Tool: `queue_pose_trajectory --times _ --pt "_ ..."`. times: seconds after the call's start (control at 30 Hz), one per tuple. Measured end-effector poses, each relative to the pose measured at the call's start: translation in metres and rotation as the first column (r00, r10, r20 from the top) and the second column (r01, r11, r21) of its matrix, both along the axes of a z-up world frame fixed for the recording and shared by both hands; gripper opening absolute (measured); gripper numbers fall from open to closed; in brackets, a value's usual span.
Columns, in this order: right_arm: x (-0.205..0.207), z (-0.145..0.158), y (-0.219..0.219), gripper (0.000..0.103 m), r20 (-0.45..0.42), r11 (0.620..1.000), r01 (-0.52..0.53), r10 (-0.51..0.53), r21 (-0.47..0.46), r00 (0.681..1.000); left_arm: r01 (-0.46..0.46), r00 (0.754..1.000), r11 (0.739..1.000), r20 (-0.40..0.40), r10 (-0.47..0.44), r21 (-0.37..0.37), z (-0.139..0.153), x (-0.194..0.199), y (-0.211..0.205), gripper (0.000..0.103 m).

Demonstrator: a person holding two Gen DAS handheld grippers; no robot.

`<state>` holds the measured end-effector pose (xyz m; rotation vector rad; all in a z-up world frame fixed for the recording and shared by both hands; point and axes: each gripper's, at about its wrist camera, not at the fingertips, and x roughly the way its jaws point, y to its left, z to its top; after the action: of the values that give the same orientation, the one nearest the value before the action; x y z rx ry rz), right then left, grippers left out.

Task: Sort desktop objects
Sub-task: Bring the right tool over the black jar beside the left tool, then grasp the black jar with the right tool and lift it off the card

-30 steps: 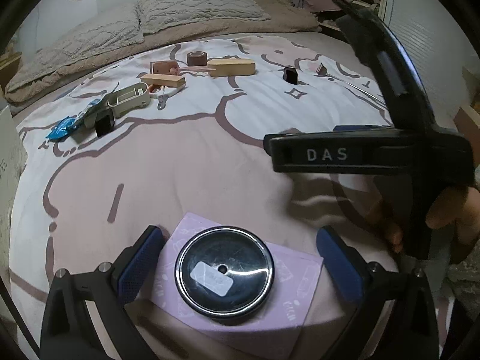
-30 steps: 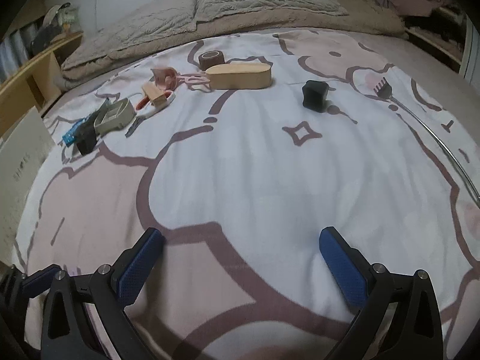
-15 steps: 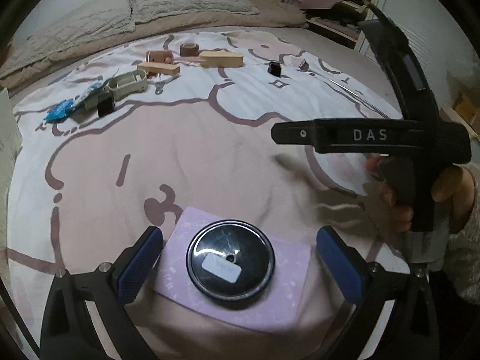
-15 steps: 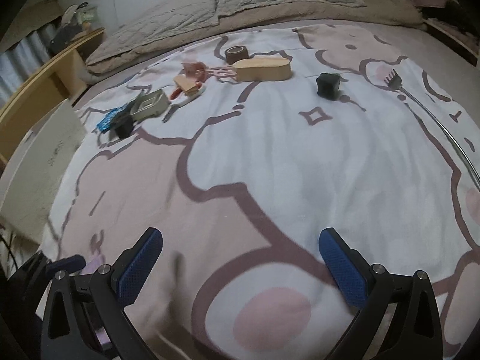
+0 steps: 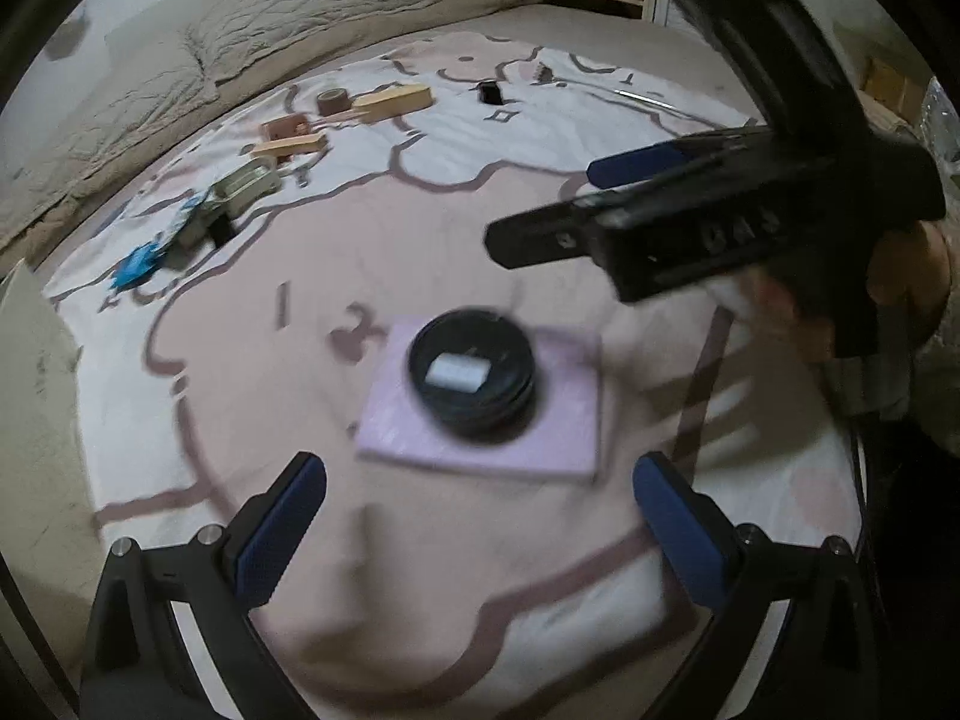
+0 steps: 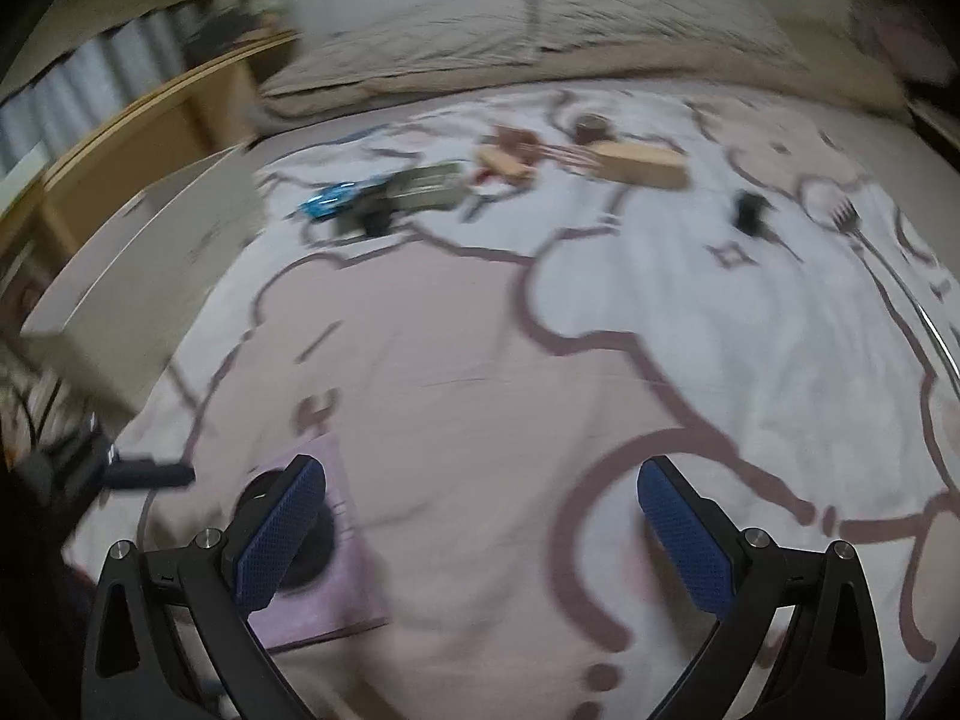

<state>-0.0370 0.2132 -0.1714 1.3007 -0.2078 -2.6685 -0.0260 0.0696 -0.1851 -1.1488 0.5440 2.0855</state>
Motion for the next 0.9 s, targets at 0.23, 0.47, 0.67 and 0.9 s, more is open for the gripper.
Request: queue_pose_trajectory --times 0.23,0.47,0.67,0.9 --pt "0.018 0.005 -0.039 0.088 -0.096 0.985 -0.172 0.172 0.010 0.980 -0.044 0.999 0.999 0.030 0.043 0.023 0.006 -0.005 -0.025 0.103" --pt "0.019 -0.011 -0.060 0.078 -0.041 0.964 -0.265 0.265 0.020 0.963 -0.026 0.997 0.999 0.079 0.024 0.027 -0.002 -0.002 -0.024 0.103" --pt "0.022 -0.016 -0.066 0.058 -0.039 0.953 -0.301 0.302 0.016 0.953 -0.013 0.996 1.000 0.085 0.011 0.013 -0.009 -0.001 -0.018 0.103" --pt "0.027 -0.007 -0.049 0.050 -0.054 0.968 -0.249 0.250 0.022 0.967 -0.002 0.996 1.000 0.086 0.001 0.015 -0.013 -0.010 -0.005 0.103"
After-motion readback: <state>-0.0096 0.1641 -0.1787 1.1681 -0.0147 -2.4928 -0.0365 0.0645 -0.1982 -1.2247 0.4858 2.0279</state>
